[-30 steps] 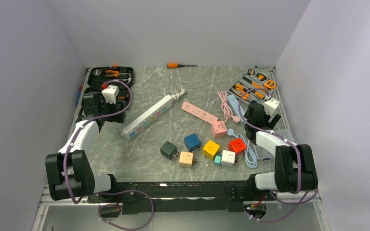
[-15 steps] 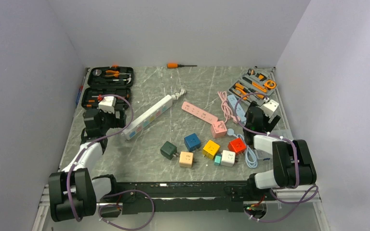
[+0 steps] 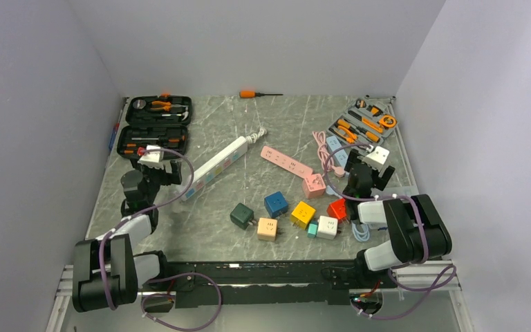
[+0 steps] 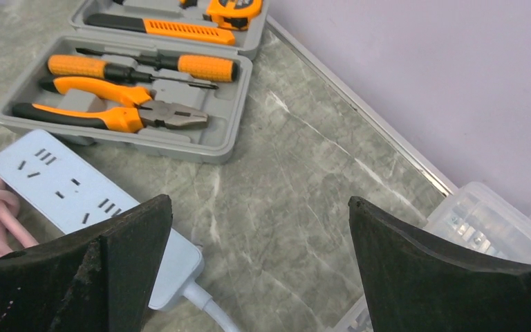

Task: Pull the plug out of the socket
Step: Reset both arms

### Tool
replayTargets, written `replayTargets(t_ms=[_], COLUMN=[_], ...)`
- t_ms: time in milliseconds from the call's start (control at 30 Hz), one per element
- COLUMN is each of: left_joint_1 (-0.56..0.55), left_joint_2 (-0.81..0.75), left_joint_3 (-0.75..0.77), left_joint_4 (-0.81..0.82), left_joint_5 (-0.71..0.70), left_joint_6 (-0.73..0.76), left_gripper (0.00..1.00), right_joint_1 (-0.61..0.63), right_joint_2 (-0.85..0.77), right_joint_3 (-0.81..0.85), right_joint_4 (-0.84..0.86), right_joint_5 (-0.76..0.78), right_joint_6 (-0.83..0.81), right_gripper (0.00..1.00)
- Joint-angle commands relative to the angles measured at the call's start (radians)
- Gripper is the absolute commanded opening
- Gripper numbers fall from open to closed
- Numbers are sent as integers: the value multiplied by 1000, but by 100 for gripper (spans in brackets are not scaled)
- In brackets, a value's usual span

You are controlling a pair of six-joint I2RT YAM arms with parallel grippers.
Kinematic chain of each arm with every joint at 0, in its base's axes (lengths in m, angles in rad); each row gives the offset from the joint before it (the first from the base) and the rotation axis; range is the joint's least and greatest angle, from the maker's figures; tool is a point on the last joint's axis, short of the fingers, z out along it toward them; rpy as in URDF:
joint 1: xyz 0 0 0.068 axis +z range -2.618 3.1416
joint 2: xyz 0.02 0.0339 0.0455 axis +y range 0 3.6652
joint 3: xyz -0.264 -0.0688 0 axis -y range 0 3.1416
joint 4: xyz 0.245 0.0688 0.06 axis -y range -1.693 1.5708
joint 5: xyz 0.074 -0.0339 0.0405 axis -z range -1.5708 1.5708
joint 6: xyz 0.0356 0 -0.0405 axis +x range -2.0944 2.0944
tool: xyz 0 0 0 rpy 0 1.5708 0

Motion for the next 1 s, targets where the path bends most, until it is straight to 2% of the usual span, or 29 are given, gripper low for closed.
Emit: replayTargets(t_ms=[0, 133, 267, 300, 367, 467, 500, 600, 633, 667, 700, 733, 767, 800, 833, 900, 967], left_joint_1=[2, 3, 2, 2, 3, 3, 2, 3, 3, 2, 3, 3, -3, -14, -18, -18, -19], left_joint_2=[36, 102, 238, 228, 184, 229, 218, 207, 223, 220, 211, 207, 213, 220, 220, 213, 218], left_joint_3=[-65, -121, -199, -199, -181, -174, -168, -153, -145, -130, -107, -77, -61, -62, -62, -57, -65], left_joint_4=[248, 396, 686, 679, 564, 629, 592, 544, 563, 540, 471, 402, 375, 396, 399, 375, 403], left_joint_5=[38, 63, 124, 121, 118, 124, 121, 111, 102, 91, 80, 71, 63, 46, 41, 39, 38], left_joint_6=[7, 23, 23, 27, 48, 26, 32, 36, 19, 14, 22, 20, 22, 22, 22, 32, 23], left_gripper=[99, 99, 99, 99, 99, 99, 99, 99, 99, 99, 99, 99, 99, 99, 99, 99, 99], right_joint_1=[18, 43, 55, 61, 74, 86, 87, 44, -9, -95, -111, -113, -121, -121, -123, -126, -125], right_joint_2=[11, 19, 17, 19, 24, 33, 34, 17, -4, 33, 43, 23, 41, 39, 22, 39, 22], right_joint_3=[-18, -28, -65, -81, -104, -130, -134, -109, -95, -95, -68, -40, -63, -55, -45, -57, -55], right_joint_4=[148, 184, 254, 293, 362, 424, 429, 328, 234, 253, 256, 118, 194, 198, 130, 192, 154], right_joint_5=[-29, -33, -31, -32, -33, -43, -53, -164, -269, -338, -351, -353, -369, -359, -364, -364, -365], right_joint_6=[-64, -106, -127, -138, -162, -185, -188, -140, -60, -18, -21, 10, -1, -5, 19, -2, 15], right_gripper=[100, 100, 100, 100, 100, 100, 100, 100, 100, 100, 100, 100, 100, 100, 100, 100, 100])
